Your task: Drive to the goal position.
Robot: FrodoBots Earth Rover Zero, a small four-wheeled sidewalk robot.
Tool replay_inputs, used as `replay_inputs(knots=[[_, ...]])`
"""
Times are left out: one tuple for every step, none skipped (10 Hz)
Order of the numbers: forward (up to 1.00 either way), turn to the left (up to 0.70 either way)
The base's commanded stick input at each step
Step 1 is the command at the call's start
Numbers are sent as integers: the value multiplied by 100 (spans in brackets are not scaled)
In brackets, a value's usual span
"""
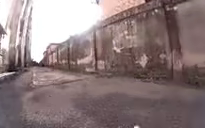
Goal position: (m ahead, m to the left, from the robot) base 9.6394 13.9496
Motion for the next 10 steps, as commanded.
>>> replay_inputs(knots=[[59,0],[59,0],[59,0],[59,14],[59,59],[58,58],[58,44],[58,14],[57,0],[57,0]])
